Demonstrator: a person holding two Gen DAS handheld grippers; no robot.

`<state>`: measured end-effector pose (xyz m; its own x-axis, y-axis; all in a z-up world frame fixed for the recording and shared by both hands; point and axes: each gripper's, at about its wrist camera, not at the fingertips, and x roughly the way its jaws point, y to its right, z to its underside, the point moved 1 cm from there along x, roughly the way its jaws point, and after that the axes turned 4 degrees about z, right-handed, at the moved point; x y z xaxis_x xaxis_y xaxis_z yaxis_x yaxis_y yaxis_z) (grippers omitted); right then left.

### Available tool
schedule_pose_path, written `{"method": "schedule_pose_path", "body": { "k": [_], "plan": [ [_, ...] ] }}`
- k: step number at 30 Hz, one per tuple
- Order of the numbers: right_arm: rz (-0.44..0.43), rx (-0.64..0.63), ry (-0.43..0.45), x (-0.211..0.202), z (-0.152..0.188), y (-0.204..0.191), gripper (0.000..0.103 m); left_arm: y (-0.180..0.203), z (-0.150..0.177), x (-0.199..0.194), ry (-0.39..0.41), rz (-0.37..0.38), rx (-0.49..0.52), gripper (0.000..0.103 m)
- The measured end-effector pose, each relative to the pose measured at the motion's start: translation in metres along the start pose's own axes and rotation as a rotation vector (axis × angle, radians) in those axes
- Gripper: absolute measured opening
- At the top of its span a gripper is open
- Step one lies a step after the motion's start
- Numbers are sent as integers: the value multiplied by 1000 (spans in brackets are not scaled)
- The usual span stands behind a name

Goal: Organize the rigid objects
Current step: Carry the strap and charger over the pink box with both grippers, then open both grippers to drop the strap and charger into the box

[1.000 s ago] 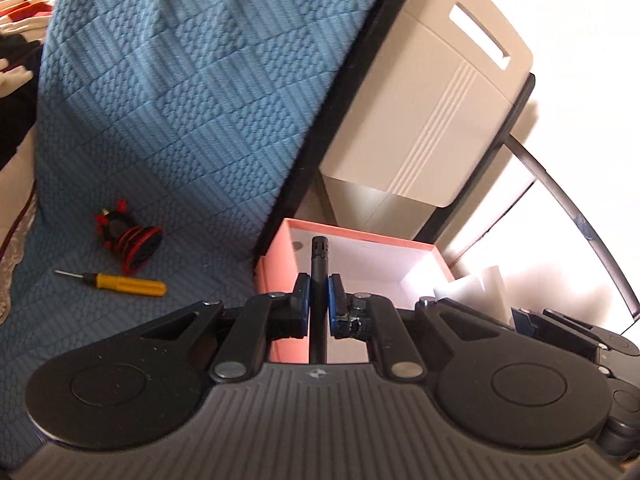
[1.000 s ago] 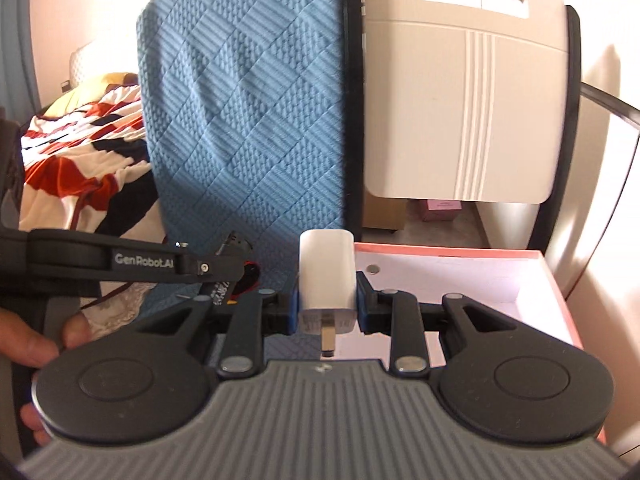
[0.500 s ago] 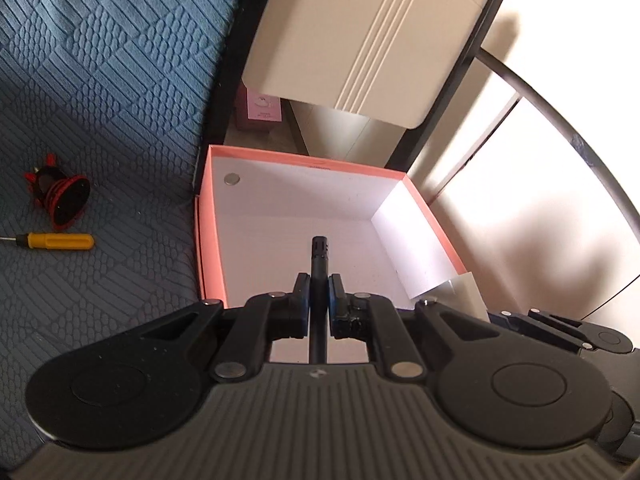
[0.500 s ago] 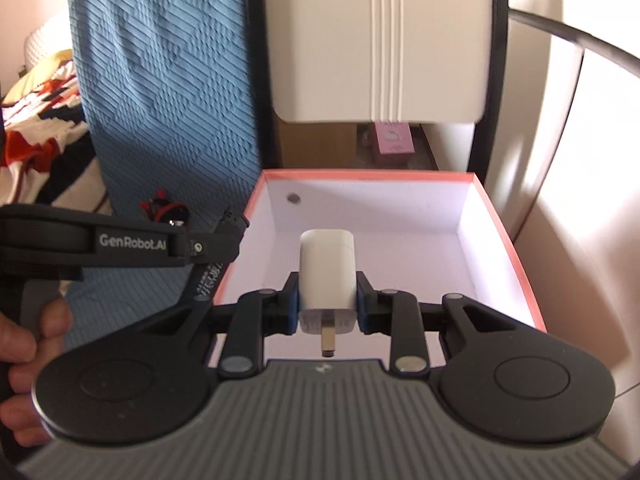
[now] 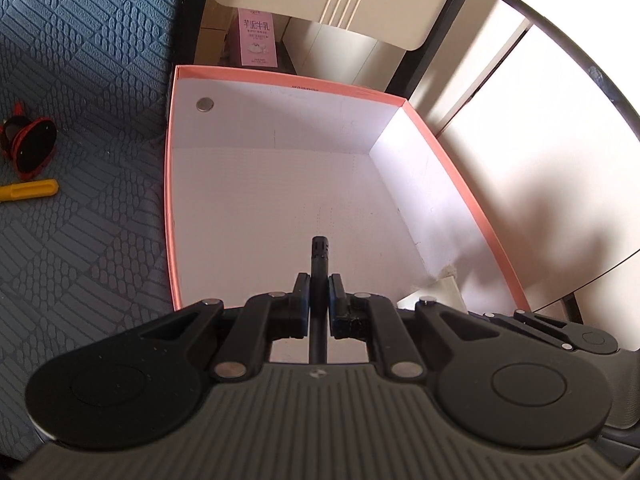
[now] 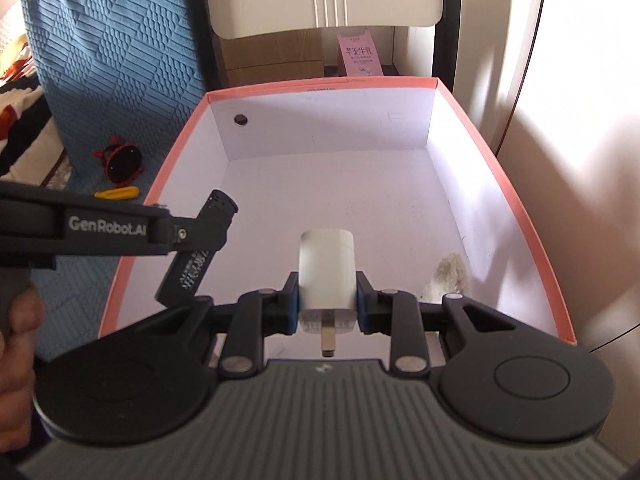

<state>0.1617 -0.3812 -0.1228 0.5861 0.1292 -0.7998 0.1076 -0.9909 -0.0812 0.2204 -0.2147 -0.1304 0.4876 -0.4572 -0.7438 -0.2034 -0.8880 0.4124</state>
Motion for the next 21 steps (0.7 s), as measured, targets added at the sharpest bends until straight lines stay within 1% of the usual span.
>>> {"method": "schedule_pose_path", "body": {
  "k": [7, 11, 16, 21],
  "plan": [
    [-7, 25, -41, 7, 8, 7, 30, -4, 7, 3, -24, 11, -20, 11],
    [-11, 32, -30, 3, 7, 7, 30, -6, 11, 1, -24, 31, -32, 12],
    [-22, 23, 5, -7, -1, 3, 30, -7, 8, -15, 34, 46, -41, 12],
    [-53, 20, 67, -27, -13, -2, 30, -3, 1, -42, 102, 29, -11, 12]
  ]
}}
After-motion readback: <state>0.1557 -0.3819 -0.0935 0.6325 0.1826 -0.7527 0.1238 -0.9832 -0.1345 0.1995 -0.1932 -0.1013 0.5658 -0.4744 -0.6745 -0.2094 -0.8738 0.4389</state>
